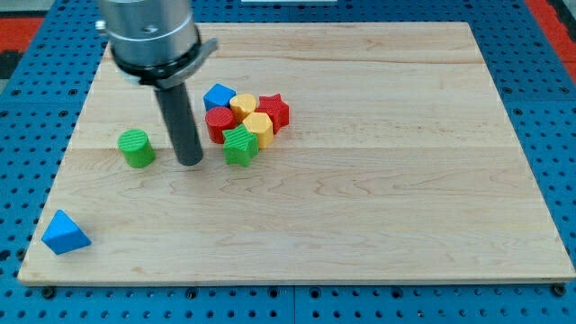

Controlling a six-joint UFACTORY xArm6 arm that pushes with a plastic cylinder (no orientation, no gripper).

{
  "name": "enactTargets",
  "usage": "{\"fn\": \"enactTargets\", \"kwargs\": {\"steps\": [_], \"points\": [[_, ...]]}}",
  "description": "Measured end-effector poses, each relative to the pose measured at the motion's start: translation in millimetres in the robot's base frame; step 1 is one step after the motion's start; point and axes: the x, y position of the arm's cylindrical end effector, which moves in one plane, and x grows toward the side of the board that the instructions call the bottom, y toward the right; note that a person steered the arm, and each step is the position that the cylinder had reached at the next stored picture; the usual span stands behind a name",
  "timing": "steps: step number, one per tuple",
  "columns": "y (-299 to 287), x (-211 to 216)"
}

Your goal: Move the green circle into group of blocks

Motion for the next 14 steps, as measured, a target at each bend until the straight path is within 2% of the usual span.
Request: {"fn": "enactTargets", "kwargs": {"steps": [2, 3, 4, 5, 7, 8, 9, 10, 11, 12, 14], "points": [[-62.9, 10.0], [-84.4, 0.1], [-105.0, 21.5], [-87.8, -39.3], [-78.5, -123.4], [-41.5, -131.4], [33.5, -136.4], [4.5, -162.0], [40.2, -174.0], [87.3, -163.3], [85.2, -153.8]]}}
